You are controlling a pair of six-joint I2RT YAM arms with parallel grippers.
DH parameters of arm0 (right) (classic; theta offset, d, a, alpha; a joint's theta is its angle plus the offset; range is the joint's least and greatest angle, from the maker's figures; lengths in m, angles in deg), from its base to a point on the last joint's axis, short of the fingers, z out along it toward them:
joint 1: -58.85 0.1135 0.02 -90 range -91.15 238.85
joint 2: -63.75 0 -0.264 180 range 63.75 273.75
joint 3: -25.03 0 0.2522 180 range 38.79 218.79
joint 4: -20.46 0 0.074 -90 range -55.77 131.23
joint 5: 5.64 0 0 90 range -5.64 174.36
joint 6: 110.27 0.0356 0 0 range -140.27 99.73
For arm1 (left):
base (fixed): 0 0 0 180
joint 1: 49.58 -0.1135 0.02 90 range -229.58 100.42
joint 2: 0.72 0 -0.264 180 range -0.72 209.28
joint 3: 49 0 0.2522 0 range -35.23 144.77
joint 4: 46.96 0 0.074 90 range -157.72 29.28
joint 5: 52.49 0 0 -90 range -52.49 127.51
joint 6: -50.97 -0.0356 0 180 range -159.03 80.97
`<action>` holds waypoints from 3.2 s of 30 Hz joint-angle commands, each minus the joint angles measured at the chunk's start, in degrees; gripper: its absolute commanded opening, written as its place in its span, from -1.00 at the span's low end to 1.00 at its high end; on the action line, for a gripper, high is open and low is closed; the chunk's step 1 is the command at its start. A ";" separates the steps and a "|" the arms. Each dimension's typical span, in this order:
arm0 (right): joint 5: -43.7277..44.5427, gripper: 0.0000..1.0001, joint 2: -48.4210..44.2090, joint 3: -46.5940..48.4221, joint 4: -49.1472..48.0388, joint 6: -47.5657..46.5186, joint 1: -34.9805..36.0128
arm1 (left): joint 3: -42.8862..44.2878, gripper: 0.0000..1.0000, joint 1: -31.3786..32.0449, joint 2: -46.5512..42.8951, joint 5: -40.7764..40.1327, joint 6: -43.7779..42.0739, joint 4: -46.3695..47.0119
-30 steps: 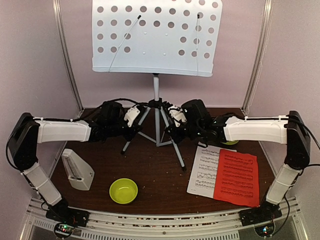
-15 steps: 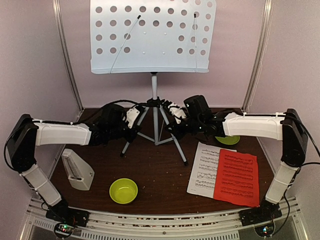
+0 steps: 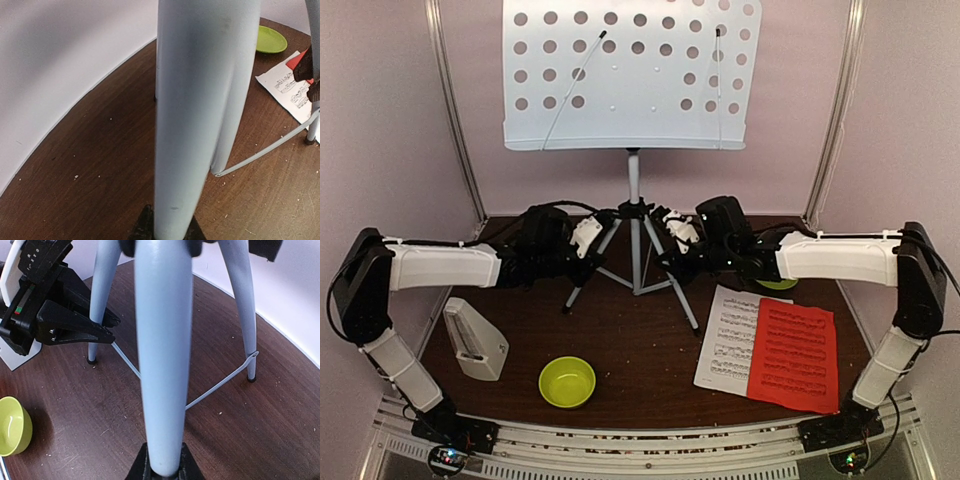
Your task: Set up the instrument practice props
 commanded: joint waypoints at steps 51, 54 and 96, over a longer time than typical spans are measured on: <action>22.80 0.65 -9.89 0.64 8.76 15.96 8.86 | 9.78 0.08 -9.32 -2.11 -1.54 -1.89 -8.84; 21.45 0.72 -12.55 -1.57 8.49 15.71 8.64 | 7.36 0.26 -9.32 -4.51 -1.38 -1.82 -7.53; 8.92 -0.30 13.11 19.83 3.32 20.46 3.72 | 15.60 -0.23 -11.60 7.69 5.71 1.77 -8.86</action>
